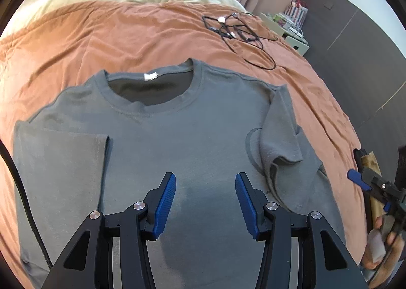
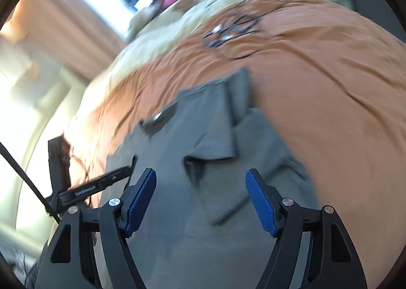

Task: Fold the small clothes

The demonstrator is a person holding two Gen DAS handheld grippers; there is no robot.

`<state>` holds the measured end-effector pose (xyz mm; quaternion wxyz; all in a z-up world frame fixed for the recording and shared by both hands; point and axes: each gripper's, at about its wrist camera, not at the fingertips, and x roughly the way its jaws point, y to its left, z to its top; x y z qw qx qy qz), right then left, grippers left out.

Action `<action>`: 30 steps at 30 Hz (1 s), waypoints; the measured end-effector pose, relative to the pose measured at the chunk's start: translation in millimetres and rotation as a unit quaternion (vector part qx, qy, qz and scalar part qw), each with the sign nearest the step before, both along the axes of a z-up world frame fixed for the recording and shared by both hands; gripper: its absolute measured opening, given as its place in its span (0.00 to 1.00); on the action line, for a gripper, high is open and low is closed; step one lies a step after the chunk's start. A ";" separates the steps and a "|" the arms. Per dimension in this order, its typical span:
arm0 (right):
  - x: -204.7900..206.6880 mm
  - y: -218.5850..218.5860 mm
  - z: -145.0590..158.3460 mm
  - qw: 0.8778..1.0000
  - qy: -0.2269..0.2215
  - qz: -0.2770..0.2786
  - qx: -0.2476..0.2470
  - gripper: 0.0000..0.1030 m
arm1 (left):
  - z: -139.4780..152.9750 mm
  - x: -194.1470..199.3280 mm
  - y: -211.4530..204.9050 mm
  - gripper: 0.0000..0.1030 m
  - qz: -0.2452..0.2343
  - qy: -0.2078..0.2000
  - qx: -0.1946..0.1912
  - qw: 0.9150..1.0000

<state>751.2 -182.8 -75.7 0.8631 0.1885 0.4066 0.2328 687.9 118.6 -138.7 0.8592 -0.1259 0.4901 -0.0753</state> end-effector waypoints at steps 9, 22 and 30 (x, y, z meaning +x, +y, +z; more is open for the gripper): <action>15.3 -40.1 -45.2 0.994 0.045 -0.083 0.047 0.50 | 0.6 18.3 -58.6 0.50 -0.048 -0.002 0.023 0.999; 44.9 -82.8 -90.5 0.981 0.101 -0.101 0.134 0.37 | -21.8 64.1 -158.8 0.51 -0.106 0.013 0.055 0.993; 37.2 -93.7 -93.6 0.976 0.109 -0.102 0.160 0.37 | -54.5 87.1 -179.5 0.53 -0.100 0.043 0.105 0.989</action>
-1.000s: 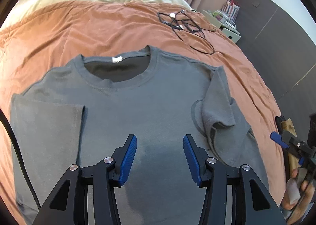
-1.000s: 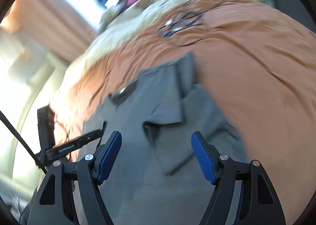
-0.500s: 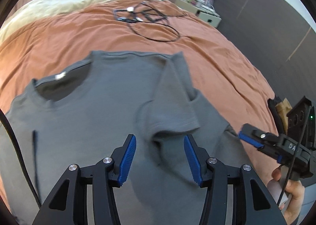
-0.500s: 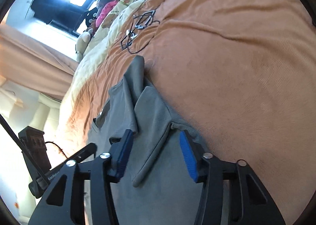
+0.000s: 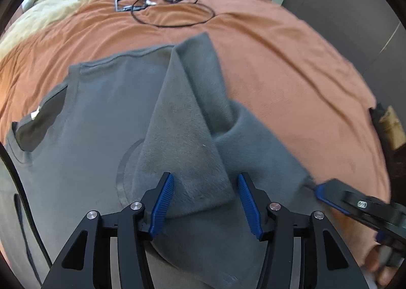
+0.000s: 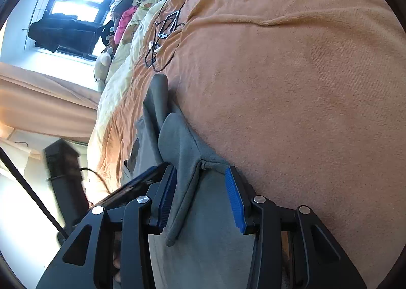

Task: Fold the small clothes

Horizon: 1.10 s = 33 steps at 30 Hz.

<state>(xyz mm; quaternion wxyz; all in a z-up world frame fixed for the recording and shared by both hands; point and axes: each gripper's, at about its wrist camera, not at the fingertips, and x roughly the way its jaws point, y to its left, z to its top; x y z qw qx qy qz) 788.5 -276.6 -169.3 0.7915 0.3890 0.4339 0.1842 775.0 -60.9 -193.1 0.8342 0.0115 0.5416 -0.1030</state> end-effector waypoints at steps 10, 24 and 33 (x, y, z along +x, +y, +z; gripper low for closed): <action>8.9 15.8 -7.3 1.000 -0.003 0.017 0.011 0.37 | 32.8 2.5 34.8 0.08 0.010 -0.025 -0.004 1.000; 12.9 28.5 -15.5 1.000 0.001 -0.009 -0.010 0.05 | 26.8 14.8 110.4 0.22 0.082 0.014 0.064 0.994; 3.7 29.0 -16.3 1.000 -0.007 -0.012 -0.003 0.02 | 51.7 46.6 91.2 0.58 0.058 -0.041 0.019 0.997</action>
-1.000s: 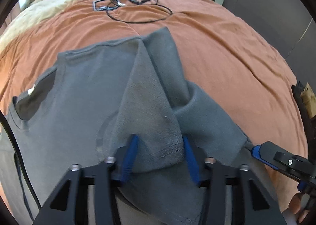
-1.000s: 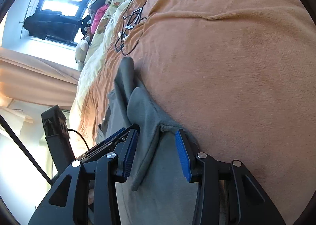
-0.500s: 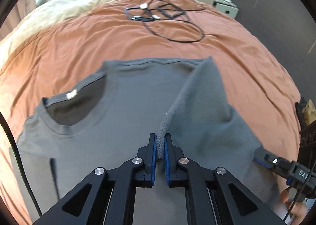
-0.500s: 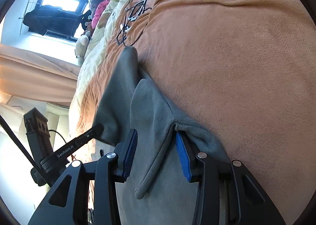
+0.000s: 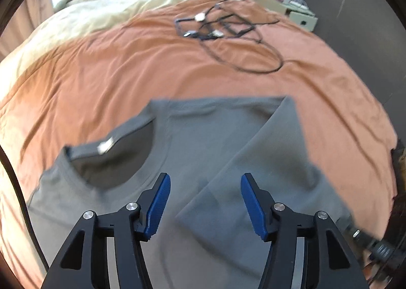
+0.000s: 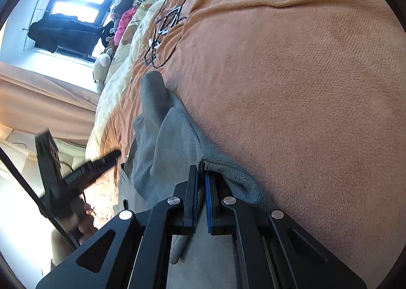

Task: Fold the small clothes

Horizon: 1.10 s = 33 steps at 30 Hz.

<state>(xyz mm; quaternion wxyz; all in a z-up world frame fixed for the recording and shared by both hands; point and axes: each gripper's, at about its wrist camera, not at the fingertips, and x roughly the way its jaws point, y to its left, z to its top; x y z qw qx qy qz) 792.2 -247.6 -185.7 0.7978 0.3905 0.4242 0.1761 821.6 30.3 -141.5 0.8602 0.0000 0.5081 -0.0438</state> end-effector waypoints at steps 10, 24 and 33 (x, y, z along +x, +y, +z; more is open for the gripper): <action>-0.3 -4.2 -2.6 1.000 -0.005 0.006 0.001 0.02 | 1.2 54.4 -37.7 0.58 -0.034 -0.022 -0.074 0.996; -10.9 -8.4 -1.1 1.000 -0.018 -0.020 0.003 0.00 | -18.2 79.7 -65.1 0.03 -0.073 -0.024 -0.083 0.994; -32.0 -11.4 1.4 0.998 -0.027 -0.057 -0.005 0.00 | -28.9 98.5 -91.9 0.04 -0.087 -0.026 -0.085 0.992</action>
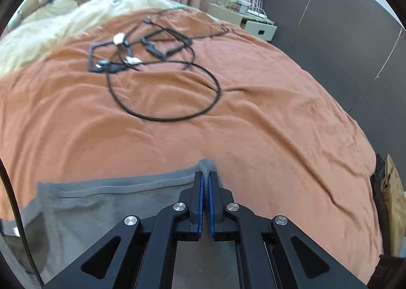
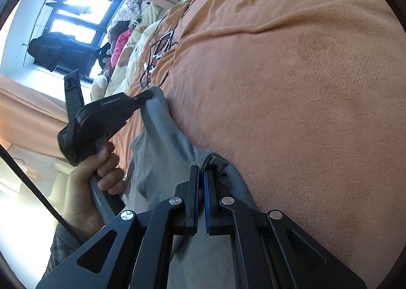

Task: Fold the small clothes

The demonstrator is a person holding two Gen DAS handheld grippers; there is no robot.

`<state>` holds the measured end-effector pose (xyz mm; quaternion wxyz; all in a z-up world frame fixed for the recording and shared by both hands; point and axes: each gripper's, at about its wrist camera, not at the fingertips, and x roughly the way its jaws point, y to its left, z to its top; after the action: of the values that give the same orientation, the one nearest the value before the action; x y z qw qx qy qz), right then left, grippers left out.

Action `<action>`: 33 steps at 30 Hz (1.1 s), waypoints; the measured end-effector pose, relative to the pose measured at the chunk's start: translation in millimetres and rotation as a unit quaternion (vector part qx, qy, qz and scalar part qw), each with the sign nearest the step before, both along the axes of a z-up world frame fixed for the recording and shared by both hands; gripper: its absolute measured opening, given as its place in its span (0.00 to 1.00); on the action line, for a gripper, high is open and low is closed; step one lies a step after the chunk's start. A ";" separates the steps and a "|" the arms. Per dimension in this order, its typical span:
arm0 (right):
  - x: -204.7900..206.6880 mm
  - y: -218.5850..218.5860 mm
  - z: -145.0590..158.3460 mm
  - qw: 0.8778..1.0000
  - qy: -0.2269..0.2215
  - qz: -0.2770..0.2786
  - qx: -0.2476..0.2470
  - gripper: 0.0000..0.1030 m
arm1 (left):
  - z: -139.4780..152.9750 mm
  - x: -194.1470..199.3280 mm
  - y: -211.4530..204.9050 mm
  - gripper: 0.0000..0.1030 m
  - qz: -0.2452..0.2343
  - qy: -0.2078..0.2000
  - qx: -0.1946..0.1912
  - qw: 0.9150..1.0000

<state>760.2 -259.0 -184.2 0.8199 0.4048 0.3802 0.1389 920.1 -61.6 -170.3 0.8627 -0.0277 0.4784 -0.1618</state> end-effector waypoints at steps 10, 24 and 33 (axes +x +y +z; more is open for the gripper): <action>-11.5 2.2 10.7 1.000 0.030 -0.008 0.001 0.09 | 8.9 -10.6 10.4 0.49 0.027 -0.016 0.060 0.998; -27.2 -21.8 21.3 1.000 0.019 -0.025 0.000 0.20 | 3.5 -55.0 -23.6 0.34 -0.101 -0.009 0.101 0.990; -23.4 -10.3 27.8 0.999 0.015 -0.021 -0.038 0.41 | -23.4 -45.4 -28.5 0.26 -0.107 0.044 0.168 0.979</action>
<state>736.8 -269.3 -156.4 0.8314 0.3835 0.3891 0.1015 874.7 -90.1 -193.7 0.8108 0.1615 0.5367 -0.1690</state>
